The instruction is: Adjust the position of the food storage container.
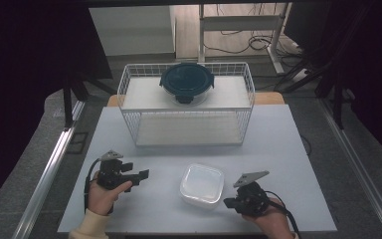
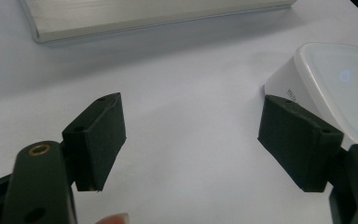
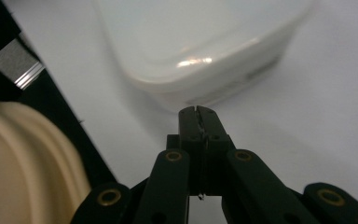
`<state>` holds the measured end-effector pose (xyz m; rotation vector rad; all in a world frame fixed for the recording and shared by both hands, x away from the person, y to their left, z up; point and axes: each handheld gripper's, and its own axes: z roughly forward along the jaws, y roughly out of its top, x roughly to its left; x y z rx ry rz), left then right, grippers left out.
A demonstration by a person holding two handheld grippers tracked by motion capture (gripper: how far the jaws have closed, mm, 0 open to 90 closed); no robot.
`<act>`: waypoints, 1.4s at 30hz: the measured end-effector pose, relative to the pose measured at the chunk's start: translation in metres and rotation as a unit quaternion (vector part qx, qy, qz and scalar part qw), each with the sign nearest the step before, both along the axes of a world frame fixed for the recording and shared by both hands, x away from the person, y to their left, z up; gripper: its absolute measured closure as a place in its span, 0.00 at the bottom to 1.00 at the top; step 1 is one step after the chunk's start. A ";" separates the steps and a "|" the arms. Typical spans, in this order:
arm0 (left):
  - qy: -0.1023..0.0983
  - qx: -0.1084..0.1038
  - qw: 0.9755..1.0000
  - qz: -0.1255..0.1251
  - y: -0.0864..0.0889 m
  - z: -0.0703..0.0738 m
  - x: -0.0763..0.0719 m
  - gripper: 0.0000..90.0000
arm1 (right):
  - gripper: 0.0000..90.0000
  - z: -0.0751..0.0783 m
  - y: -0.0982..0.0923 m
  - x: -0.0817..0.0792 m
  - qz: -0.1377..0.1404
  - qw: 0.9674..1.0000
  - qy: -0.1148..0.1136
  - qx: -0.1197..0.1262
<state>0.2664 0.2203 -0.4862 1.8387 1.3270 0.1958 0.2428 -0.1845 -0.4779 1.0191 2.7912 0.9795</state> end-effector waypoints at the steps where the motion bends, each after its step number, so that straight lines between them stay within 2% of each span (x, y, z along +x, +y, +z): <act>1: 0.000 0.000 1.000 0.000 0.000 0.000 0.000 0.25 | 0.99 0.000 0.005 -0.003 0.011 1.000 0.004 0.001; 3: -0.001 0.001 1.000 -0.002 0.000 0.000 0.000 0.25 | 0.99 -0.001 0.009 -0.005 0.018 1.000 0.009 0.001; 4: -0.001 0.001 1.000 -0.005 -0.001 0.000 0.000 0.25 | 0.99 -0.004 0.015 -0.007 0.030 0.999 0.019 0.008; 6: 0.001 0.001 1.000 -0.005 -0.001 0.000 0.000 0.25 | 0.99 -0.008 0.020 -0.010 0.038 0.999 0.024 0.004; 14: 0.001 0.003 1.000 -0.006 -0.002 0.000 0.000 0.25 | 1.00 -0.011 0.032 -0.008 0.038 0.999 0.014 0.007; 20: 0.003 0.001 1.000 -0.006 -0.001 0.000 0.000 0.25 | 1.00 -0.013 0.033 -0.006 0.037 0.999 0.013 0.008; 31: 0.002 0.002 1.000 -0.005 -0.001 0.000 -0.001 0.25 | 1.00 -0.013 0.020 0.006 0.000 1.000 0.001 0.008; 38: 0.003 0.005 1.000 -0.006 -0.002 0.000 -0.001 0.25 | 0.99 -0.011 0.008 0.025 -0.037 0.999 -0.010 0.009; 42: -0.001 0.005 1.000 -0.008 -0.004 0.002 -0.002 0.25 | 0.99 -0.011 0.006 0.033 -0.049 0.999 -0.013 0.010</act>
